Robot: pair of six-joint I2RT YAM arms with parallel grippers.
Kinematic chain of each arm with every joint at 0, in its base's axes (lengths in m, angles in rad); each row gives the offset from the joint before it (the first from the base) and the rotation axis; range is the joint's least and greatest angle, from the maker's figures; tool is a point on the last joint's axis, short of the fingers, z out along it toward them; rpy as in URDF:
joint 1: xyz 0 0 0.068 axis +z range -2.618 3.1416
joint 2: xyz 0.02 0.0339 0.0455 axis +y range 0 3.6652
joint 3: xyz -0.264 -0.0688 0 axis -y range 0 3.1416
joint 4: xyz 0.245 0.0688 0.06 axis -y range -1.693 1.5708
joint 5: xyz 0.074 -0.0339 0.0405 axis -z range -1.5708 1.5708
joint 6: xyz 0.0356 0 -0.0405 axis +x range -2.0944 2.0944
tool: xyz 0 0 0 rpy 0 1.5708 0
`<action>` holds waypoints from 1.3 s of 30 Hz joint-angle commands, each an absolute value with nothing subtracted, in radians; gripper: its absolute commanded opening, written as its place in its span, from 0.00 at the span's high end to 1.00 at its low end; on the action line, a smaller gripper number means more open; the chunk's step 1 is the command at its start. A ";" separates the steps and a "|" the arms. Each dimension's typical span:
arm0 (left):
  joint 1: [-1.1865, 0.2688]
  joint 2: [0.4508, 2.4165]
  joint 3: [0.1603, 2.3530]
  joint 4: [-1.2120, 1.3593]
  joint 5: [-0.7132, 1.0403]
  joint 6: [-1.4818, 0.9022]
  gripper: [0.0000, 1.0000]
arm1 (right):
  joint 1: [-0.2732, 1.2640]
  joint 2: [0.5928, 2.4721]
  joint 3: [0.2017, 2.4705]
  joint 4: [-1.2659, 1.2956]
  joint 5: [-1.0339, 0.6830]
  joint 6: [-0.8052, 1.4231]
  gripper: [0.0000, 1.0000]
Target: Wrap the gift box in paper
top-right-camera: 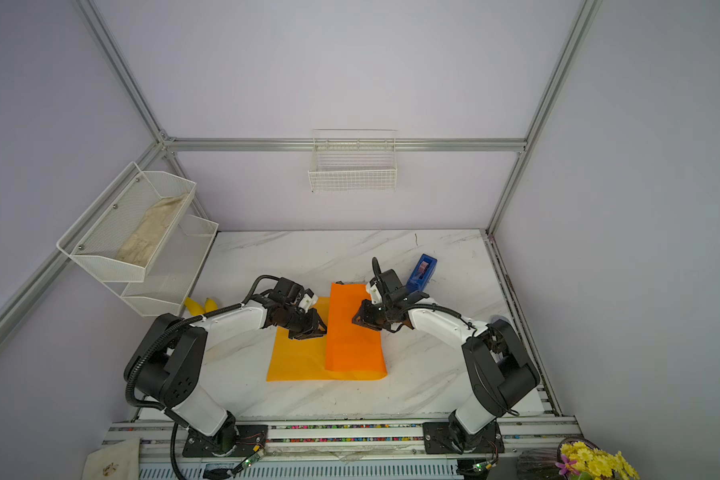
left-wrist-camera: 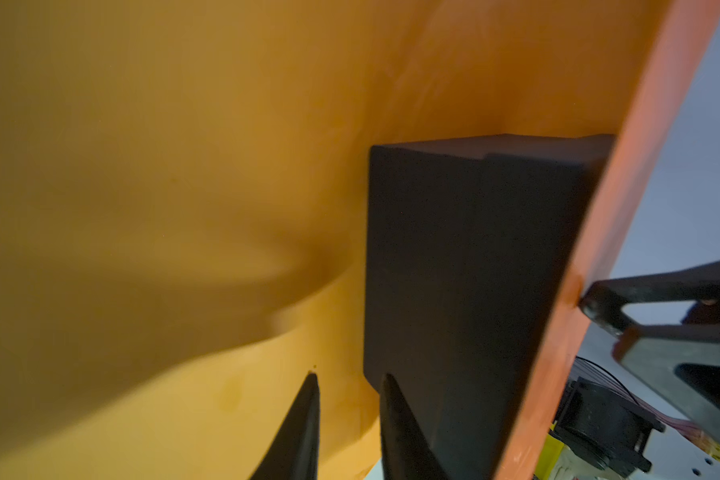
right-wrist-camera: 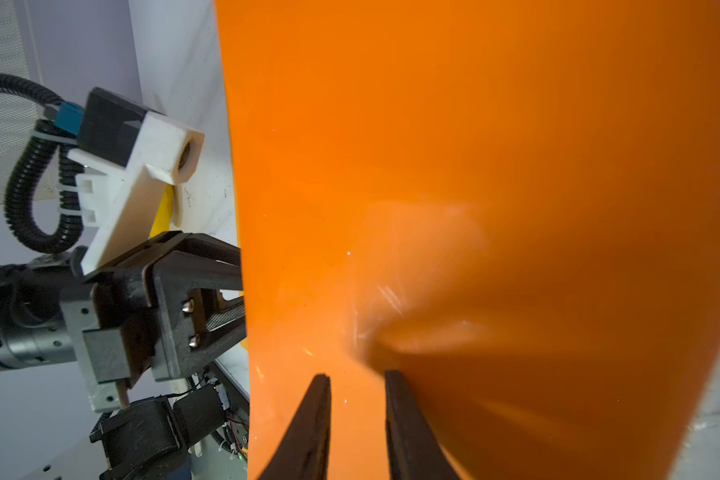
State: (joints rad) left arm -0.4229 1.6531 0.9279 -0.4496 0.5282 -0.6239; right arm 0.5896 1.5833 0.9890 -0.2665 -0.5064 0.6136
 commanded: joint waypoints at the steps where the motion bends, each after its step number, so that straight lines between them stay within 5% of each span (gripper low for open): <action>1: -0.417 1.634 1.002 -0.526 0.492 -0.594 0.73 | 0.594 1.619 0.988 -0.333 -0.472 0.594 0.73; 17: -0.525 1.375 1.006 -0.624 0.627 -0.652 0.77 | 0.594 1.618 0.992 -0.335 -0.471 0.592 0.73; 24: -0.552 1.396 0.920 -0.636 0.647 -0.633 0.86 | 0.594 1.621 0.992 -0.334 -0.468 0.591 0.73; 39: -0.537 1.552 0.882 -0.602 0.543 -0.618 0.85 | 0.594 1.611 0.985 -0.334 -0.465 0.592 0.73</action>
State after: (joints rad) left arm -0.5499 1.5616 0.9161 -0.6086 0.5865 -0.6346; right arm 0.5896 1.5848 0.9909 -0.2691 -0.5060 0.6067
